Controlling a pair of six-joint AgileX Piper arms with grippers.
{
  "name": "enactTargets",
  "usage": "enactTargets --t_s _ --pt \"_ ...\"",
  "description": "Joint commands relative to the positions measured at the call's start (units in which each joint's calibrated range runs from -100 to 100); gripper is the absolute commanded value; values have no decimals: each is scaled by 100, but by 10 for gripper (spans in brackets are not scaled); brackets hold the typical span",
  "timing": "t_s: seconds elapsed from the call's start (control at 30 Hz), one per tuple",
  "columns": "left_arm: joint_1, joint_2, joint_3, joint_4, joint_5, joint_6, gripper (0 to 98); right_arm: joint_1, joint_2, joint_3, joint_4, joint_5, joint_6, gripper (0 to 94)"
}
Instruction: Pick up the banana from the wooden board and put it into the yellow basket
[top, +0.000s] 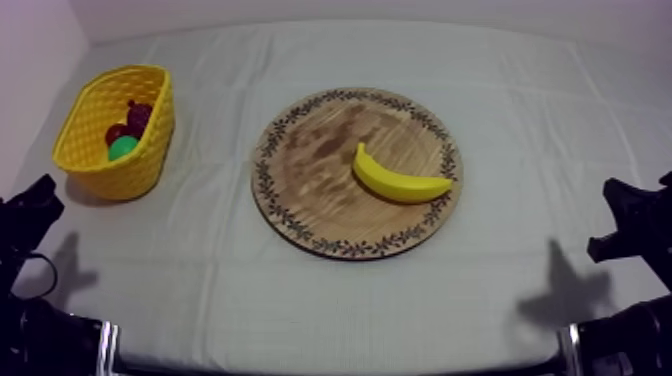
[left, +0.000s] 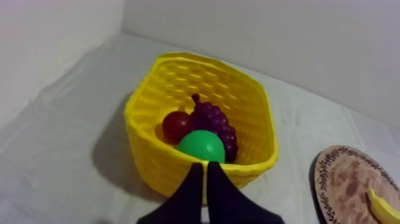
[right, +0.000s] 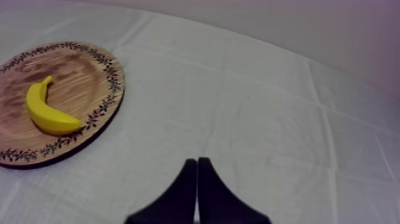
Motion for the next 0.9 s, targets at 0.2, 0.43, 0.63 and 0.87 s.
enactTargets --t_s 0.2,0.43,0.63,0.87 --pt "630 -27 0 -10 -23 -532 1 -1 0 1 1 -1 -2 3" --pt "849 -28 -18 -28 -26 -204 1 -1 0 1 1 -1 -2 3" --pt "1233 65 -139 1 7 -188 1 -1 0 1 1 -1 -1 3" --pt "1381 1263 -814 488 -127 -698 0 -1 0 1 1 -1 -1 3"
